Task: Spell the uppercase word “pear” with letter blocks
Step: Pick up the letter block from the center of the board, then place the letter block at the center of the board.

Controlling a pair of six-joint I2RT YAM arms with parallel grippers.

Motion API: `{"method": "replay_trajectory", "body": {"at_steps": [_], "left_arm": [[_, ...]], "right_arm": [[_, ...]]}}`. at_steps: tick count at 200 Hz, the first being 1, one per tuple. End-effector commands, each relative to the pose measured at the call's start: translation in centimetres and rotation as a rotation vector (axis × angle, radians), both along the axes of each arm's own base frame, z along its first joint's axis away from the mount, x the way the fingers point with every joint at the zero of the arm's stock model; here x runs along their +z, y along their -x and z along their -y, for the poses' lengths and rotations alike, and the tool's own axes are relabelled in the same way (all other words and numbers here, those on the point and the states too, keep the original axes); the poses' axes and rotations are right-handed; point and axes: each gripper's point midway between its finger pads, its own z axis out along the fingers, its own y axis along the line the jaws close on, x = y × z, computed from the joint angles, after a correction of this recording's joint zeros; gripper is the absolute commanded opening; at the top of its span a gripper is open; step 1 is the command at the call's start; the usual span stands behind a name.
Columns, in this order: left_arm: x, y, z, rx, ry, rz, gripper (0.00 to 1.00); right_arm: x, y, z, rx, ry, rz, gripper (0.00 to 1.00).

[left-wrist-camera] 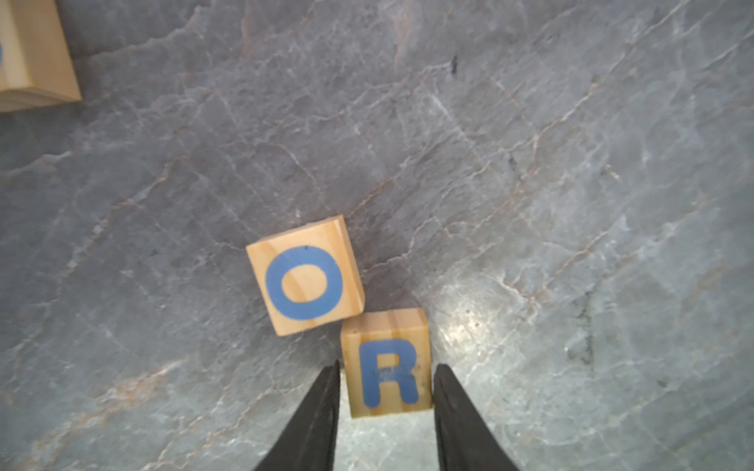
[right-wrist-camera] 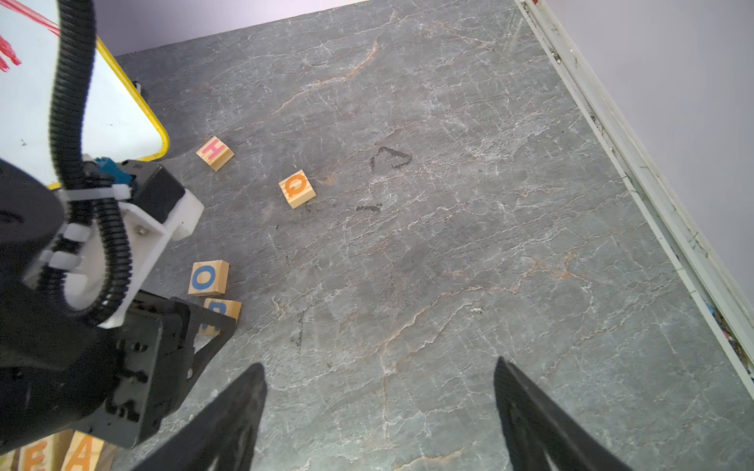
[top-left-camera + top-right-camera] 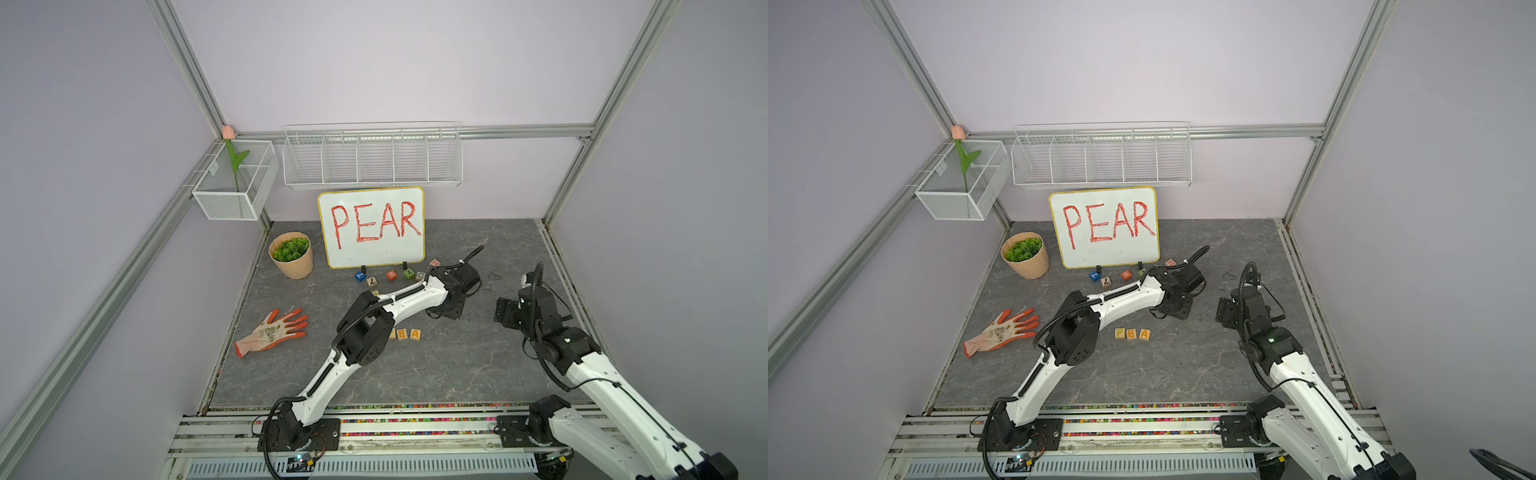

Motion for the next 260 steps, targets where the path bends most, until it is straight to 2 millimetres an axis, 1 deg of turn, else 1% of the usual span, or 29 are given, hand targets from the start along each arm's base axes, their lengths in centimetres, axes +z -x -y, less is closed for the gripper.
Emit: {"method": "replay_trajectory", "body": {"at_steps": [1,13,29,64,101,118,140,164,189,215,234,260], "left_arm": [[0.2,0.1,-0.7,0.02,-0.026,0.006,0.38],[0.1,0.1,-0.7,0.023,-0.026,0.006,0.39],[-0.3,0.1,-0.6,0.029,-0.03,0.005,0.43],[-0.7,-0.1,-0.3,0.032,-0.033,0.004,0.43],[-1.3,-0.2,-0.3,0.032,-0.048,0.001,0.39],[-1.6,-0.1,-0.6,0.036,-0.068,0.001,0.37],[-1.2,0.0,-1.0,0.039,-0.072,0.003,0.33],[0.1,0.4,-1.4,0.042,-0.055,0.006,0.31],[2.4,1.3,-1.7,0.052,0.001,-0.001,0.29],[3.8,2.9,-2.5,0.072,0.047,-0.032,0.29],[3.6,4.3,-3.0,0.09,0.067,-0.071,0.29],[2.3,5.7,-4.0,0.118,0.064,-0.119,0.28]], "right_arm": [[0.6,-0.4,-0.2,0.01,-0.017,0.033,0.89],[0.6,-0.5,-0.2,0.011,-0.018,0.035,0.89],[0.6,-0.5,-0.3,0.015,-0.02,0.034,0.89],[0.5,-0.4,-0.3,0.016,-0.02,0.037,0.89],[0.5,-0.4,-0.2,0.016,-0.021,0.037,0.89],[0.5,-0.4,-0.2,0.013,-0.02,0.038,0.89],[0.4,-0.4,-0.2,0.014,-0.023,0.04,0.89],[0.4,-0.5,-0.3,0.018,-0.028,0.039,0.89],[0.4,-0.5,-0.5,0.024,-0.038,0.043,0.89],[0.3,-0.6,-0.8,0.038,-0.05,0.041,0.89],[0.2,-0.7,-1.0,0.046,-0.058,0.039,0.89],[-0.1,-0.7,-1.3,0.059,-0.07,0.033,0.89]]}}
